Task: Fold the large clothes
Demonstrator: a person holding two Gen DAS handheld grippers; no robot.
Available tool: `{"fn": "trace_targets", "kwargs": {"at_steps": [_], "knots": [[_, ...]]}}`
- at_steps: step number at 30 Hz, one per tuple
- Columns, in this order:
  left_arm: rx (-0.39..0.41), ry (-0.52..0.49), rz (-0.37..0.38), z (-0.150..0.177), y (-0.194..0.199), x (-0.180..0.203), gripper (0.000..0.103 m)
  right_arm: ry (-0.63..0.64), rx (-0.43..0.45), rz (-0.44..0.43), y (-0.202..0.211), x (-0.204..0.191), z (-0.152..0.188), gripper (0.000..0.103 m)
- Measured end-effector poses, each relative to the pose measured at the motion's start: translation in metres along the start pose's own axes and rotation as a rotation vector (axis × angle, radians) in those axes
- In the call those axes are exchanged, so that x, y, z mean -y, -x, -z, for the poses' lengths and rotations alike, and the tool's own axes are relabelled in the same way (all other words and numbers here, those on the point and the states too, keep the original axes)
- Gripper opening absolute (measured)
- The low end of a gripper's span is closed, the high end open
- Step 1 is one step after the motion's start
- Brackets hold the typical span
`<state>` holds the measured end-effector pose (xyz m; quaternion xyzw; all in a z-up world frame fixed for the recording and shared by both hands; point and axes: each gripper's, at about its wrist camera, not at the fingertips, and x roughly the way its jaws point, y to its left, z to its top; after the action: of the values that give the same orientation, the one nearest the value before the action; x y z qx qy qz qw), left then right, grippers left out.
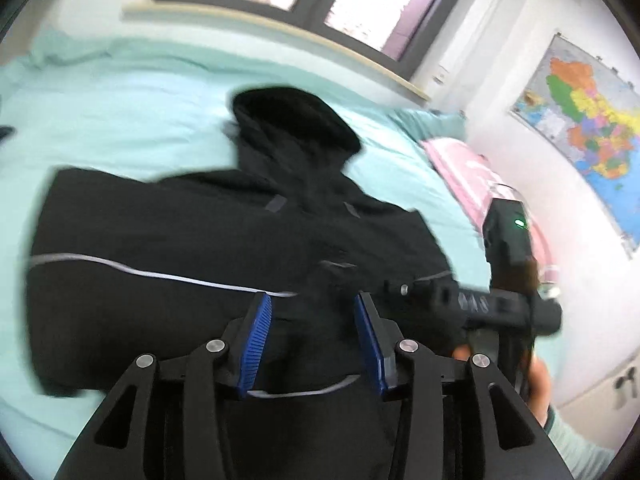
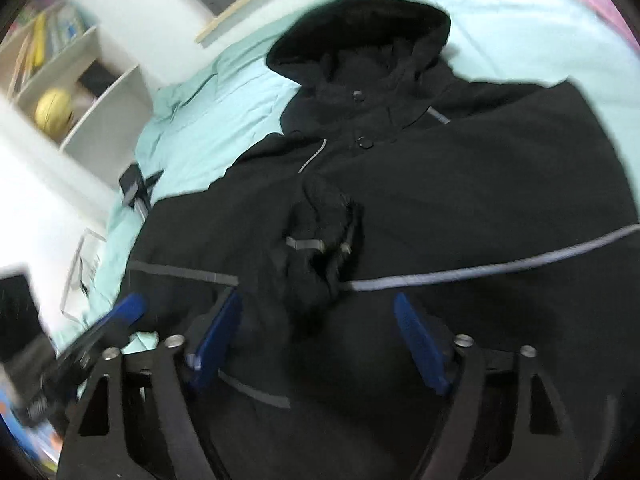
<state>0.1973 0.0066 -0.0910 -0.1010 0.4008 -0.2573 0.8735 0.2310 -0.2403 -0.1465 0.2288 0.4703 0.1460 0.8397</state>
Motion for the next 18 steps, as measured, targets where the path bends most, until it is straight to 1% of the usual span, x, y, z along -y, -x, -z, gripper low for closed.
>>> {"fn": "trace_targets", "kwargs": {"at_steps": [2, 3, 4, 5, 6, 7, 8, 10, 14, 18], "knots": [[0.026, 0.009, -0.064, -0.002, 0.014, -0.016, 0.045, -0.053, -0.016, -0.016, -0.02, 0.005, -0.011, 0.08], [0.037, 0.025, -0.081, -0.003, 0.02, -0.026, 0.045, -0.071, -0.028, -0.029, -0.029, 0.007, -0.016, 0.077], [0.043, 0.045, -0.092, -0.003, 0.024, -0.035, 0.045, -0.086, -0.044, -0.045, -0.037, 0.008, -0.019, 0.07], [0.047, 0.062, -0.103, -0.004, 0.026, -0.042, 0.045, -0.093, -0.062, -0.066, -0.044, 0.008, -0.019, 0.052], [0.05, 0.077, -0.118, -0.004, 0.028, -0.049, 0.044, -0.084, -0.074, -0.098, -0.05, 0.004, -0.02, 0.042], [0.054, 0.088, -0.14, -0.005, 0.03, -0.056, 0.044, -0.069, -0.068, -0.1, -0.05, 0.0, -0.02, 0.041], [0.059, 0.092, -0.164, -0.005, 0.032, -0.061, 0.044, -0.044, -0.047, -0.087, -0.047, -0.004, -0.019, 0.038], [0.06, 0.096, -0.191, -0.006, 0.031, -0.066, 0.044, 0.033, 0.021, -0.061, -0.029, -0.015, -0.017, 0.037], [0.059, 0.102, -0.179, -0.012, 0.036, -0.061, 0.044, 0.1, 0.113, 0.0, 0.013, -0.02, -0.026, 0.035], [0.047, 0.052, -0.162, -0.022, 0.027, -0.039, 0.044, 0.155, 0.217, 0.106, 0.076, -0.008, -0.042, 0.035]]}}
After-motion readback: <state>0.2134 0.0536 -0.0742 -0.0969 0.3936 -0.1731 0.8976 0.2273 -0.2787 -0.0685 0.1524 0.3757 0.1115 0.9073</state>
